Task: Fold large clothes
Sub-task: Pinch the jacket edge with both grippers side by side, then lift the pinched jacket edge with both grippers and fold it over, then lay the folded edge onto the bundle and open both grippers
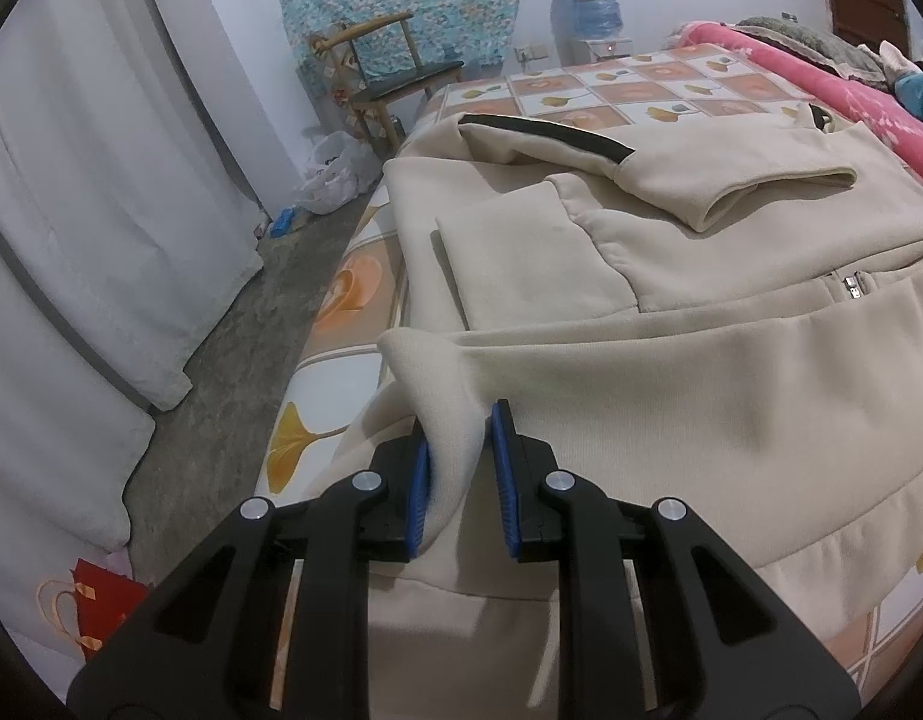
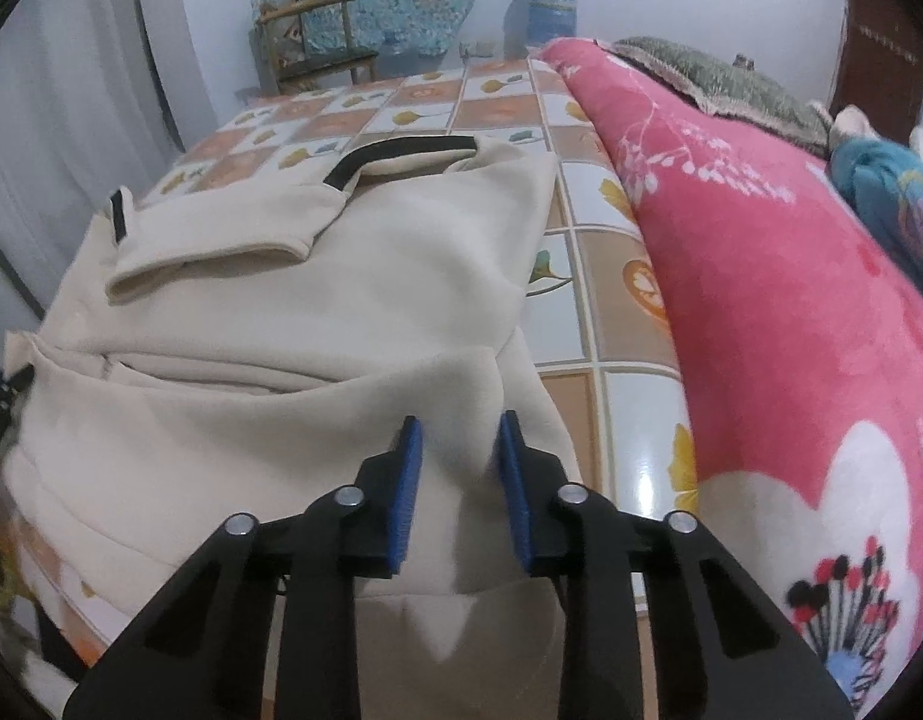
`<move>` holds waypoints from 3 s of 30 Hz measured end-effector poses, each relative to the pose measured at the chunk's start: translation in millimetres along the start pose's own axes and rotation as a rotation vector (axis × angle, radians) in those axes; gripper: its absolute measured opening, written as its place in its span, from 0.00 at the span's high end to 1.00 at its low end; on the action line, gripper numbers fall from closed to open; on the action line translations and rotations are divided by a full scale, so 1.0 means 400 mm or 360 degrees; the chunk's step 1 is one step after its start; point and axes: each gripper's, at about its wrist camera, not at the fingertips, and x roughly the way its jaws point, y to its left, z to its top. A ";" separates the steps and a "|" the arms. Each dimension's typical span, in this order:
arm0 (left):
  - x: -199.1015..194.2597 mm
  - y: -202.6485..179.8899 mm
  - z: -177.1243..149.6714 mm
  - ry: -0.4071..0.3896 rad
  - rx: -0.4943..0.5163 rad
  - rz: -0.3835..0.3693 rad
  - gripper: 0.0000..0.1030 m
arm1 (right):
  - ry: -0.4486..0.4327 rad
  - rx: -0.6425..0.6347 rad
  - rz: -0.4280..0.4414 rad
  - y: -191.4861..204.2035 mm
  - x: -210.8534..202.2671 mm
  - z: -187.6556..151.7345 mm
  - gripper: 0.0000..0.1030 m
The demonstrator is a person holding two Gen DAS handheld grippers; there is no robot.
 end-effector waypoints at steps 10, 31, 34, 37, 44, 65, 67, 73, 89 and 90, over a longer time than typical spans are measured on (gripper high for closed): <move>0.005 0.000 0.002 0.0006 0.0009 0.0015 0.82 | -0.0002 -0.0048 -0.0062 0.013 0.000 -0.001 0.77; 0.008 -0.004 -0.001 0.0017 0.0011 0.0026 0.82 | 0.0005 0.0173 0.0175 -0.045 0.014 0.003 0.79; 0.008 -0.003 -0.004 0.0014 0.0011 0.0028 0.82 | -0.0006 0.0172 0.0162 -0.041 0.014 -0.002 0.79; 0.004 -0.005 -0.004 -0.0013 0.0019 0.0039 0.83 | -0.0029 0.0113 0.0071 -0.019 0.005 -0.001 0.86; -0.129 0.039 -0.036 -0.0265 -0.0034 0.0021 0.95 | -0.0244 0.0095 -0.0022 0.001 -0.125 -0.014 0.95; -0.129 0.246 0.340 -0.0586 -0.0317 -0.0352 0.96 | -0.0698 -0.0036 -0.0018 -0.001 -0.197 0.413 0.95; -0.009 0.234 0.388 -0.0423 -0.0312 -0.0370 0.96 | -0.0562 0.0038 0.0033 -0.022 -0.079 0.471 0.95; 0.316 0.175 0.386 0.0089 -0.0227 -0.0288 0.78 | -0.0102 0.0139 -0.0161 -0.053 0.243 0.492 0.90; 0.222 0.158 0.233 0.0222 -0.0363 -0.0708 0.50 | -0.0011 0.0026 0.0213 0.033 0.082 0.231 0.55; 0.232 0.160 0.217 0.0216 -0.0384 -0.0706 0.50 | 0.0074 0.0088 0.0197 0.020 0.111 0.219 0.55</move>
